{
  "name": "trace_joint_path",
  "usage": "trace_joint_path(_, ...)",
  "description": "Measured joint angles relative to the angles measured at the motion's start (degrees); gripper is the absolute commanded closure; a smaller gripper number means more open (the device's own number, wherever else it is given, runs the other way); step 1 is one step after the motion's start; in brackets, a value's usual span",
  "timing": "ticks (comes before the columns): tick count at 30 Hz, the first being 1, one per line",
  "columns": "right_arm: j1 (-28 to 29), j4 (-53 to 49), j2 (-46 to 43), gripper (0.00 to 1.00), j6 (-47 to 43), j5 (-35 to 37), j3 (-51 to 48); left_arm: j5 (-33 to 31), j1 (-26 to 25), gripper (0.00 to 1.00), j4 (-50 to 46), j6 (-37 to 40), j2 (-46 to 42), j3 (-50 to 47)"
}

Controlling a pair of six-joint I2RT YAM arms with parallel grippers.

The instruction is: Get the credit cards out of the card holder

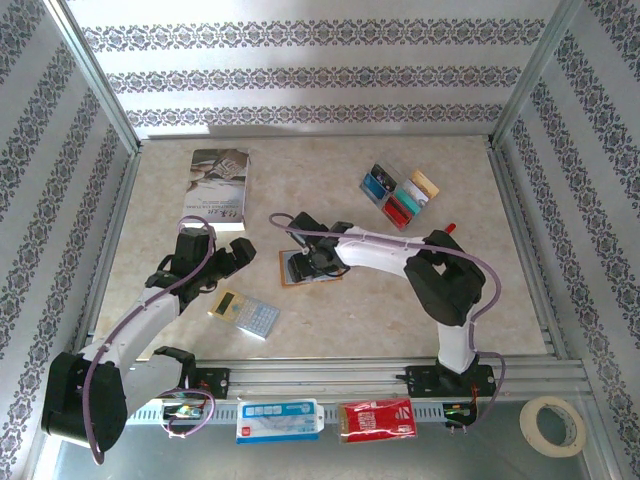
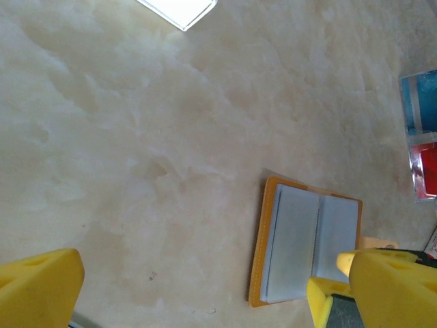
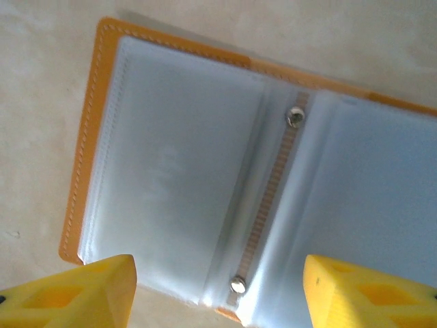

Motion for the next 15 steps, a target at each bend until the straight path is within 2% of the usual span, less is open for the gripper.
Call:
trace_joint_path(7,0.0,-1.7,3.8,0.34,-3.4,1.2,5.7,1.3,0.0,0.0,0.0,0.0,0.0,-0.3)
trace_joint_path(15,0.0,-3.3,6.3,0.34,-5.2,1.6,6.6,2.1,0.0,0.0,0.0,-0.2,0.0,-0.3)
